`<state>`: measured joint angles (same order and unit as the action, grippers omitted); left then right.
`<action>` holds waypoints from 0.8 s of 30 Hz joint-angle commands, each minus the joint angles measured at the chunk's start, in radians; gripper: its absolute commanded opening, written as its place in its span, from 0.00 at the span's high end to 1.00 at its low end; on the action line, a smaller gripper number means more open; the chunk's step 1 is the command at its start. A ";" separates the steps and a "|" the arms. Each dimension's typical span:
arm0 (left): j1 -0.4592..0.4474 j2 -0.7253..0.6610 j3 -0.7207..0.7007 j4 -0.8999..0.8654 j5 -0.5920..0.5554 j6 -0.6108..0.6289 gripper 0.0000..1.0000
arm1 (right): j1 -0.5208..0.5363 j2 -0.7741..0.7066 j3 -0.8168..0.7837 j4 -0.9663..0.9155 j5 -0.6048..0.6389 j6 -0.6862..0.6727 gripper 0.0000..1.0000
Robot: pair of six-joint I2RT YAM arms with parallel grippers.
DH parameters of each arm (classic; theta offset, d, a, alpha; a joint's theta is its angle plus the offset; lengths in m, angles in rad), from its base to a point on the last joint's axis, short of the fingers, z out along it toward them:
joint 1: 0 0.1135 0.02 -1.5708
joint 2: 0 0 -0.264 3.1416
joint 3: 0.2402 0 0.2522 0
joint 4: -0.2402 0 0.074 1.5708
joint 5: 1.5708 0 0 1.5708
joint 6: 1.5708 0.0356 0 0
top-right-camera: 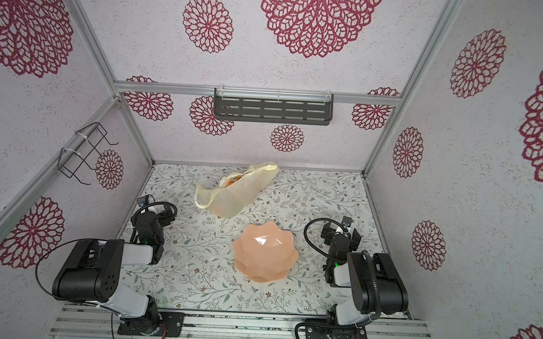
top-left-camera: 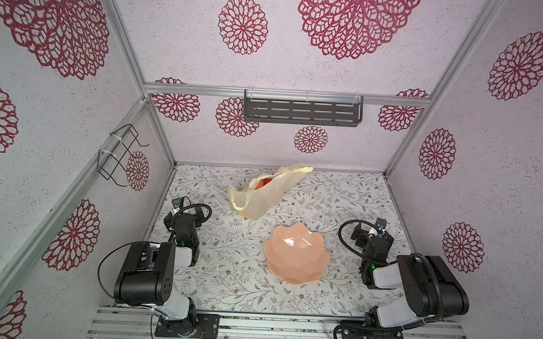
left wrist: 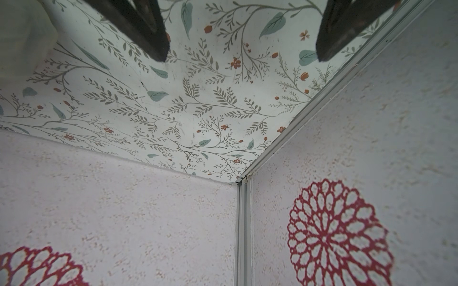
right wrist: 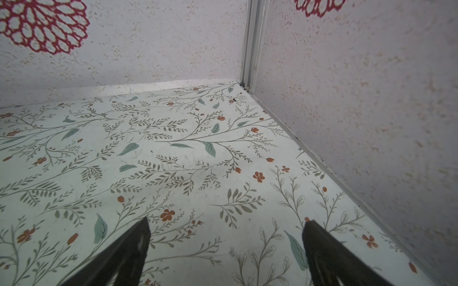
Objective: Take fruits out of the plastic bag
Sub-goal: Adjust the plastic bag at the center of the board.
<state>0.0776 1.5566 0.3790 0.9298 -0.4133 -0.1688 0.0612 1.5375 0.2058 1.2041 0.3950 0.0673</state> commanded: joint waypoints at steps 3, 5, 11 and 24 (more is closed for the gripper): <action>0.010 0.011 0.023 0.018 -0.004 0.005 0.03 | -0.006 0.003 0.032 0.037 -0.001 -0.015 0.01; 0.010 0.009 0.020 0.018 -0.004 0.005 0.03 | -0.006 0.002 0.031 0.038 -0.001 -0.015 0.01; -0.106 -0.162 -0.058 0.051 -0.171 0.093 0.02 | -0.008 -0.136 -0.046 0.062 -0.057 -0.037 0.07; -0.272 -0.606 0.360 -1.002 -0.093 -0.282 0.05 | -0.008 -0.474 0.408 -0.702 -0.521 0.011 0.24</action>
<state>-0.1799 0.9913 0.6659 0.2276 -0.5568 -0.3176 0.0566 1.0843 0.4957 0.6956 0.0818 0.0601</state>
